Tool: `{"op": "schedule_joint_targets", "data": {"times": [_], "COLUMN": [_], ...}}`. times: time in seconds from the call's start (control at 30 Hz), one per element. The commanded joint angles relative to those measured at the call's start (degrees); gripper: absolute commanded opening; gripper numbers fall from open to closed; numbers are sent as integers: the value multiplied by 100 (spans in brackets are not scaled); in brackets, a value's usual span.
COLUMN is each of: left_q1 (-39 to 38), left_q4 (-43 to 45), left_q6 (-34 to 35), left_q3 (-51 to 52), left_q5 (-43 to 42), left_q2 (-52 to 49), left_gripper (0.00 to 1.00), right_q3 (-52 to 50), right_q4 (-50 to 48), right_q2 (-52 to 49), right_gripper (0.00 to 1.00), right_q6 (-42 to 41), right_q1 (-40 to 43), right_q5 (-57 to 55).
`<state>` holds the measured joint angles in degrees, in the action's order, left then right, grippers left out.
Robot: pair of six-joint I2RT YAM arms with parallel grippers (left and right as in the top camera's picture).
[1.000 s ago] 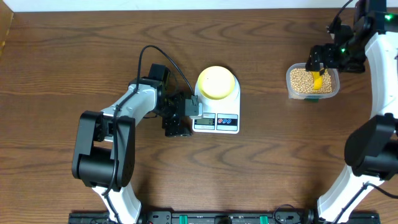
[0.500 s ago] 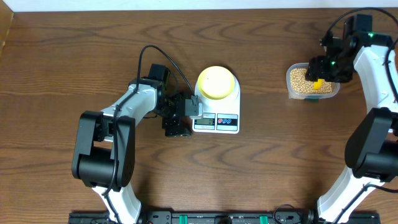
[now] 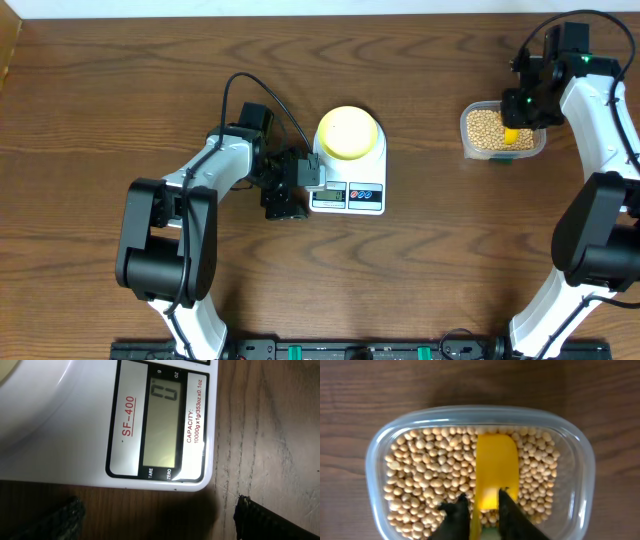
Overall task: Scoop item into bowl and weigh 50g on scale
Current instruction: 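Scoop soybeans with the yellow scoop using the right gripper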
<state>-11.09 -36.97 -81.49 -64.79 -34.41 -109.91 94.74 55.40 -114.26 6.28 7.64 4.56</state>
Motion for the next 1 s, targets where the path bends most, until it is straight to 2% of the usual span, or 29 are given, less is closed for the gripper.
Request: {"op": "schedule_joint_targets", "data": {"times": [0.0,0.07,0.27,0.57,0.73,0.9,0.97], "left_q1": [-11,-11,-11,-11,-11,-11,-11], "left_q4": [-2,-2,-2,-2,-2,-2,-2], "left_q6": [-98,-98,-98,-101,-98,-98,-101], "left_q3": [61,61,61,61,61,61,61], "left_q5": [-72,-70,-72,-72,-72,-72,-72], "left_q2": [-35,-35,-35,-35,-35,-35,-35], "left_gripper": [97,98,98,97,97,98,98], "right_q3": [-9,-9,-42,-42,-116,-208,-208], "right_q4": [57,127,168,-162,-173,-245,-304], "right_q2": [35,35,35,35,35,35,35], "right_gripper": [18,18,1,1,1,1,4], "right_q6": [-24,-24,-4,0,131,131,136], "right_q1": [-9,-9,-7,-7,0,85,127], "right_q5": [-122,-120,-463,-369,260,273,271]}}
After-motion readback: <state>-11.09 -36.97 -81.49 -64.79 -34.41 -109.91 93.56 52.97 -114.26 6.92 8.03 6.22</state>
